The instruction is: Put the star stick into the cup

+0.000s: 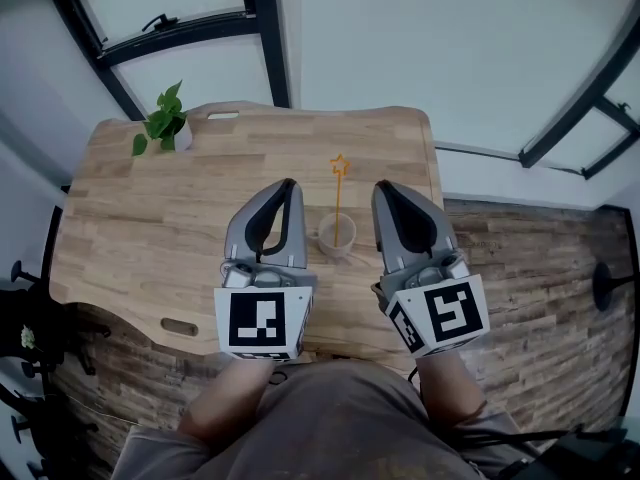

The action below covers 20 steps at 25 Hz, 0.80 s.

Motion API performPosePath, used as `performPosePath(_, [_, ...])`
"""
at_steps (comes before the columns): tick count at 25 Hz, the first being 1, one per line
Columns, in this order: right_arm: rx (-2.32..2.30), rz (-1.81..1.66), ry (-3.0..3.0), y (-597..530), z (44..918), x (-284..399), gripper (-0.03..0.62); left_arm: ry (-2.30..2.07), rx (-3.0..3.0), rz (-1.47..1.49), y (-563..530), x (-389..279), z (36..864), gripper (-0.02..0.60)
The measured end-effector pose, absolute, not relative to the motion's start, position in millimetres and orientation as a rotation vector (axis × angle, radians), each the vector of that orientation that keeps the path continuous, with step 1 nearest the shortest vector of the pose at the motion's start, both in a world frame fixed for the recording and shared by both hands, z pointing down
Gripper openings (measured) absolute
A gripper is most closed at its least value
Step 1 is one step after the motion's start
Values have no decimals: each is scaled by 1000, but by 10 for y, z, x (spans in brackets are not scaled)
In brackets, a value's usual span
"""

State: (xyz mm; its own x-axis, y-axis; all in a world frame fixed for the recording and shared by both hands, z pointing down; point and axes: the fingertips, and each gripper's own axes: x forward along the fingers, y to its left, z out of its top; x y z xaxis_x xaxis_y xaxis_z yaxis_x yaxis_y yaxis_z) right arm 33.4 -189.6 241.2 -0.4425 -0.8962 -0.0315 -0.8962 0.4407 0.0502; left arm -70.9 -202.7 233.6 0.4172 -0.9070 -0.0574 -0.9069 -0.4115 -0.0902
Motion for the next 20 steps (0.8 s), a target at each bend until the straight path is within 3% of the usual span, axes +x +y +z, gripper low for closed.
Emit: performPosePath(20, [-1658,104,2645,-2005,2373,407,23,1617,-2552,-24,-2111,-616,2324,0])
